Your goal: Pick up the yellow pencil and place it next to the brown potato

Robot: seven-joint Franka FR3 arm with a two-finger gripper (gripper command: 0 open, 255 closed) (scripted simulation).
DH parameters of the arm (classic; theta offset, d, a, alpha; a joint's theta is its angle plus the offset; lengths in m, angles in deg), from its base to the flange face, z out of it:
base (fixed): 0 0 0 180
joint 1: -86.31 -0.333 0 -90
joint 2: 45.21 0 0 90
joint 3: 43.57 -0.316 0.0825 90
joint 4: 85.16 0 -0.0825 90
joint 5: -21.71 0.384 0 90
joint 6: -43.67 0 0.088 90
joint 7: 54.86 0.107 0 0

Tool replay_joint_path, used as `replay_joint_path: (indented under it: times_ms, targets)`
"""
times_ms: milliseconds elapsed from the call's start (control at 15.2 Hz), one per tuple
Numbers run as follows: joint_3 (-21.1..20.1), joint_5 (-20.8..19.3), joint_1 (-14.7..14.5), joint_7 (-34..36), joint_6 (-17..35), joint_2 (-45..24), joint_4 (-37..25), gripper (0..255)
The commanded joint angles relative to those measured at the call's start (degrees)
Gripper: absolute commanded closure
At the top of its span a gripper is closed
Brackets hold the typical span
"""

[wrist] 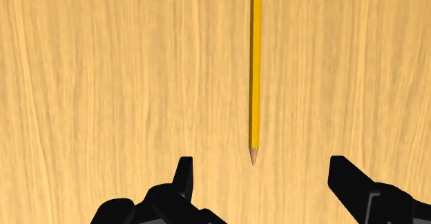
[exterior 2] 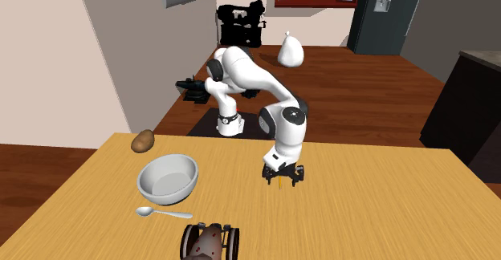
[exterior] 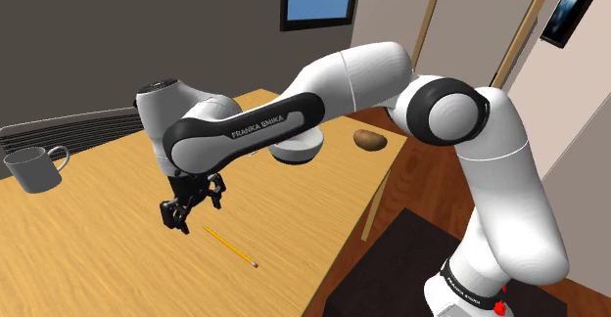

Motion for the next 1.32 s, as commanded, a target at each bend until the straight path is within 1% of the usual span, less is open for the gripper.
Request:
replay_joint_path:
  times_ms: [0, 198, 660, 726, 1254]
  targets:
    - [0.1, -0.2, 0.0, 0.1, 1.3, -0.3, 1.0, 0]
    - [0.2, -0.4, 0.1, 0.3, 3.0, -0.7, 2.4, 0]
    - [0.2, -0.4, 0.1, 0.3, 3.0, -0.7, 2.4, 0]
    - [0.2, -0.4, 0.1, 0.3, 3.0, -0.7, 2.4, 255]
    - [0.3, -0.4, 0.1, 0.3, 2.7, -0.8, 1.9, 255]
